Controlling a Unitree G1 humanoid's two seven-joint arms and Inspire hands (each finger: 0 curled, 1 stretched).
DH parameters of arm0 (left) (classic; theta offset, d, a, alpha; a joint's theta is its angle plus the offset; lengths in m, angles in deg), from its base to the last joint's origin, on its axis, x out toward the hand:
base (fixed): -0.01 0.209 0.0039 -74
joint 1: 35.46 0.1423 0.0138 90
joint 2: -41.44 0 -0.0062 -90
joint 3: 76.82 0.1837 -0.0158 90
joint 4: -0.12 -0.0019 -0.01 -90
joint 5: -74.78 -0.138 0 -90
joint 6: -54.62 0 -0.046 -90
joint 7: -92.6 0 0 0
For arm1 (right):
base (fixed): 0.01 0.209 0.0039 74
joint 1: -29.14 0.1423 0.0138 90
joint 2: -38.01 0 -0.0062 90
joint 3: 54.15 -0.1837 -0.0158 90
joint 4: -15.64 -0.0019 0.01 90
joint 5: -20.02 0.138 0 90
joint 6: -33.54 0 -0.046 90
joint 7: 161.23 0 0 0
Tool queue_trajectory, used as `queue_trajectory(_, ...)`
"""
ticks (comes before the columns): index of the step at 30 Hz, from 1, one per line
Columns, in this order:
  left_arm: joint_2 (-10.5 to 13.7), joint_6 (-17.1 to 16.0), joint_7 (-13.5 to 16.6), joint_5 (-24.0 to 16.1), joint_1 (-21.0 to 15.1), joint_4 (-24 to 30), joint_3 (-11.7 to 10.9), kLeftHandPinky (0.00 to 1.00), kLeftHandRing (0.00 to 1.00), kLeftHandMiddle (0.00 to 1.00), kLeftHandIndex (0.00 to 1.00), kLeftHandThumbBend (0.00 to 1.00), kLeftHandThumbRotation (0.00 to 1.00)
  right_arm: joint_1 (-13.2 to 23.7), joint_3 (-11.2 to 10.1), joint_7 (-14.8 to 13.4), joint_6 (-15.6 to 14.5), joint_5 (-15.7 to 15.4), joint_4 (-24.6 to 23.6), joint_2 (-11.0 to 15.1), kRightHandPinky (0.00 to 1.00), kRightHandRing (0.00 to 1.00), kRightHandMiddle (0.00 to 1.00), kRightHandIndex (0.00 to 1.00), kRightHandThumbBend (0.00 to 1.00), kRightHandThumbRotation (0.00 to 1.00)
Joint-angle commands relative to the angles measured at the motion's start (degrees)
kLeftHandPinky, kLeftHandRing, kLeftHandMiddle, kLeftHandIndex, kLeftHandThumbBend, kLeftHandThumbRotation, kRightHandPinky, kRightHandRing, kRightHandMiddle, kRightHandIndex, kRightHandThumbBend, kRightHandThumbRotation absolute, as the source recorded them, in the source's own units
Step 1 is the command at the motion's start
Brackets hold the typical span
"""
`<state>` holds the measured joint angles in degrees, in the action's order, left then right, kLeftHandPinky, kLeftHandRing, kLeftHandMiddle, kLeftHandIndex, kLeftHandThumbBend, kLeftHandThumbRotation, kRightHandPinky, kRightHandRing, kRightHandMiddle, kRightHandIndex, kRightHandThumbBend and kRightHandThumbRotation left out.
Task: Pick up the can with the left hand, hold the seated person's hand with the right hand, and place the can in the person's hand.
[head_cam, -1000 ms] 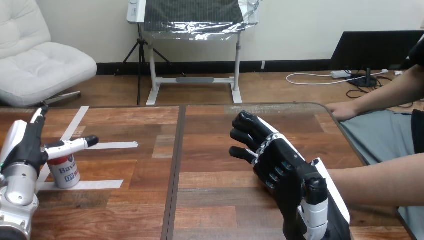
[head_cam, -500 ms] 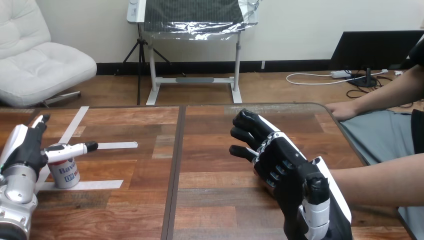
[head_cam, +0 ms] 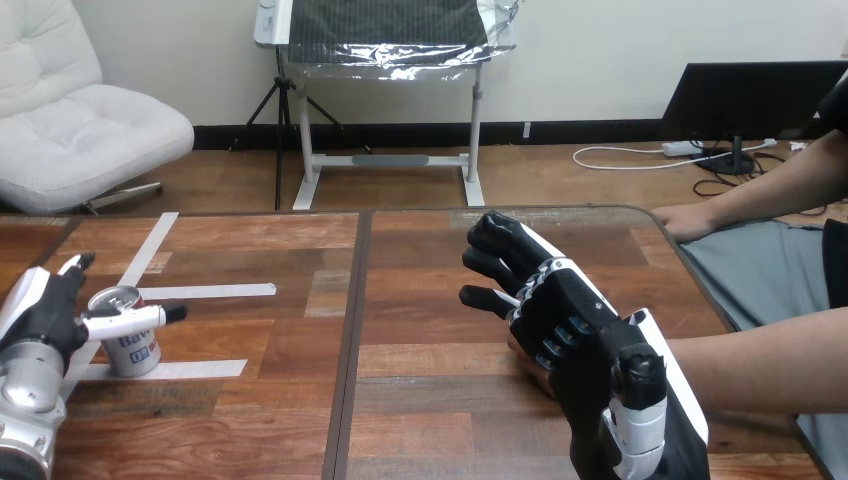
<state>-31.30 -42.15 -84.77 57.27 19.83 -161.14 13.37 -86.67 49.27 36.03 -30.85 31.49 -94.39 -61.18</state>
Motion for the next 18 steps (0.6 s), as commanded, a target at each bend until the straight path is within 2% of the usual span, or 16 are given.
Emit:
queue_trajectory(1,1.3,0.2,0.6,-0.7,-3.4,0.4,1.2,0.86,0.94,0.94,0.93,0.93,0.33,1.6,-0.4,0.2,0.0,0.8,-2.6,0.0,0.83,0.90,0.90,0.88,0.97,1.00)
queue_trajectory(8,1.3,0.9,1.0,-1.6,-3.5,0.7,2.4,0.86,0.94,0.94,0.91,0.92,0.32,1.5,-0.5,0.4,-0.3,1.1,-2.8,0.1,0.82,0.90,0.90,0.88,0.97,1.00)
queue_trajectory(18,1.4,1.7,1.1,-1.9,-3.7,0.8,2.8,0.85,0.93,0.92,0.88,0.92,0.30,1.1,-0.4,0.0,-0.4,0.7,-3.3,-0.1,0.81,0.89,0.89,0.88,0.98,1.00)
